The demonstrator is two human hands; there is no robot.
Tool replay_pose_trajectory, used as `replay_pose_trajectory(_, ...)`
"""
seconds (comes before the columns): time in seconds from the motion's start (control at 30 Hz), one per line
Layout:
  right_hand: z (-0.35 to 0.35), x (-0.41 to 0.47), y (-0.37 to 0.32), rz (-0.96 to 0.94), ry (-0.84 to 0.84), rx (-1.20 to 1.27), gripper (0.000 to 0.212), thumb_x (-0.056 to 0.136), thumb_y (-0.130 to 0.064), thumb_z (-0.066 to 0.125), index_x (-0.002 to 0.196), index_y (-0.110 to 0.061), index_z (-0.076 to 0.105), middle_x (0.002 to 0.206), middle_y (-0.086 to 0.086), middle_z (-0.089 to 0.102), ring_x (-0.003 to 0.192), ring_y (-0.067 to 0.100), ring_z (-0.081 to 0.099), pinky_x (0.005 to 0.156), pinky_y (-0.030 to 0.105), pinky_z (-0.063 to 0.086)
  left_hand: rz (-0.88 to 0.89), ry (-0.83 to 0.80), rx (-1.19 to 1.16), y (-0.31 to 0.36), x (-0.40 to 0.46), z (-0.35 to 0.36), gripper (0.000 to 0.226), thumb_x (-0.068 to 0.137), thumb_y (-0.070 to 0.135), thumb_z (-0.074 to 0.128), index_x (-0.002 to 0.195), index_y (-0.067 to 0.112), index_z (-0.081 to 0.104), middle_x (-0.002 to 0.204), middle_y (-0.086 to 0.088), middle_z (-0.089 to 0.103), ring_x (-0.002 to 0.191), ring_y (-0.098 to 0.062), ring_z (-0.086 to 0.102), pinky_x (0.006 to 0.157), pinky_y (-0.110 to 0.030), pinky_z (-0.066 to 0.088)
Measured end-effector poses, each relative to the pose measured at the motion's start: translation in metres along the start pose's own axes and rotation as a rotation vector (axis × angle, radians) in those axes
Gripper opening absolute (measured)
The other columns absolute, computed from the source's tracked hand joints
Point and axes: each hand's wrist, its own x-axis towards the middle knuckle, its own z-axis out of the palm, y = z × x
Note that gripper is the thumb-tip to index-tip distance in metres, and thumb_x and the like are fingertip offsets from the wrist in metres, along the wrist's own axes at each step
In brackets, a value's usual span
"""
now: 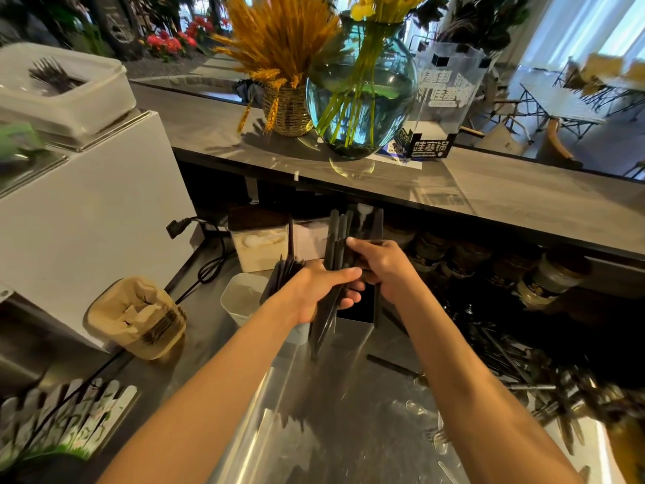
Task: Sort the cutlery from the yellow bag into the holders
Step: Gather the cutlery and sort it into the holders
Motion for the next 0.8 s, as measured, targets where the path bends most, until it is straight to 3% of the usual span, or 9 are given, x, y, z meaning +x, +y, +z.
replay_pose_trajectory(0.1, -0.001, 0.0, 0.001, -0.019, 0.005, 0.092, 0.023, 0.099, -0.026, 0.062, 0.091, -0.007, 0.072, 0.073, 0.005, 0.073, 0.064, 0.018, 0.068, 0.057, 0.026, 0.051, 0.011, -0.024, -0.072, 0.0, -0.002, -0.003, 0.032, 0.101, 0.022, 0.057, 0.125, 0.0, 0.058, 0.088, -0.015, 0.072, 0.072, -0.023, 0.07, 0.06, -0.028, 0.057)
replay_pose_trajectory(0.2, 0.0, -0.001, 0.004, -0.025, 0.075, 0.158, 0.024, 0.102, -0.026, 0.057, 0.092, -0.008, 0.071, 0.074, 0.004, 0.073, 0.065, 0.018, 0.071, 0.053, 0.026, 0.053, -0.043, -0.144, -0.159, 0.002, -0.005, -0.006, 0.035, 0.106, 0.025, 0.042, 0.127, 0.004, 0.06, 0.112, -0.021, 0.071, 0.093, -0.034, 0.072, 0.078, -0.041, 0.061)
replay_pose_trajectory(0.33, 0.0, 0.006, 0.004, -0.032, 0.201, 0.279, 0.027, 0.104, -0.027, 0.051, 0.089, -0.011, 0.067, 0.068, 0.003, 0.069, 0.062, 0.018, 0.069, 0.055, 0.028, 0.054, -0.094, -0.21, -0.298, 0.002, -0.003, -0.011, 0.043, 0.107, 0.026, 0.032, 0.137, 0.007, 0.056, 0.129, -0.023, 0.064, 0.116, -0.039, 0.064, 0.099, -0.05, 0.05)
replay_pose_trajectory(0.4, -0.004, 0.011, 0.004, -0.034, 0.297, 0.354, 0.027, 0.105, -0.026, 0.05, 0.086, -0.013, 0.064, 0.061, 0.002, 0.064, 0.054, 0.015, 0.063, 0.05, 0.024, 0.048, -0.106, -0.183, -0.322, 0.002, 0.0, -0.015, 0.045, 0.106, 0.025, 0.032, 0.137, 0.001, 0.054, 0.131, -0.024, 0.062, 0.119, -0.038, 0.062, 0.099, -0.049, 0.051)
replay_pose_trajectory(0.47, -0.006, 0.013, 0.004, -0.042, 0.326, 0.366, 0.026, 0.105, -0.027, 0.049, 0.088, -0.014, 0.064, 0.057, -0.001, 0.062, 0.054, 0.014, 0.06, 0.057, 0.027, 0.049, -0.11, -0.178, -0.305, 0.002, 0.001, -0.017, 0.043, 0.106, 0.022, 0.035, 0.135, -0.002, 0.054, 0.129, -0.023, 0.063, 0.118, -0.037, 0.063, 0.095, -0.047, 0.055)
replay_pose_trajectory(0.57, -0.002, 0.014, 0.006, -0.015, 0.313, 0.363, 0.025, 0.104, -0.027, 0.05, 0.09, -0.013, 0.065, 0.058, -0.002, 0.061, 0.059, 0.015, 0.062, 0.072, 0.036, 0.054, -0.113, -0.209, -0.265, 0.003, -0.002, -0.014, 0.037, 0.105, 0.017, 0.04, 0.133, 0.0, 0.057, 0.127, -0.024, 0.065, 0.112, -0.035, 0.067, 0.086, -0.043, 0.059)
replay_pose_trajectory(0.67, 0.002, 0.015, 0.008, 0.032, 0.294, 0.359, 0.026, 0.105, -0.031, 0.049, 0.091, -0.014, 0.064, 0.066, 0.0, 0.057, 0.063, 0.017, 0.061, 0.068, 0.036, 0.054, -0.058, -0.178, -0.155, 0.003, -0.003, -0.012, 0.033, 0.102, 0.013, 0.05, 0.134, 0.003, 0.057, 0.125, -0.025, 0.065, 0.111, -0.037, 0.067, 0.082, -0.042, 0.06)
replay_pose_trajectory(0.8, 0.003, 0.016, 0.01, 0.073, 0.238, 0.376, 0.028, 0.105, -0.033, 0.049, 0.093, -0.015, 0.066, 0.06, -0.004, 0.051, 0.058, 0.012, 0.053, 0.07, 0.036, 0.051, -0.065, -0.038, -0.086, -0.001, 0.001, -0.011, 0.03, 0.097, 0.006, 0.059, 0.127, 0.009, 0.056, 0.117, -0.02, 0.07, 0.107, -0.037, 0.068, 0.087, -0.048, 0.059)
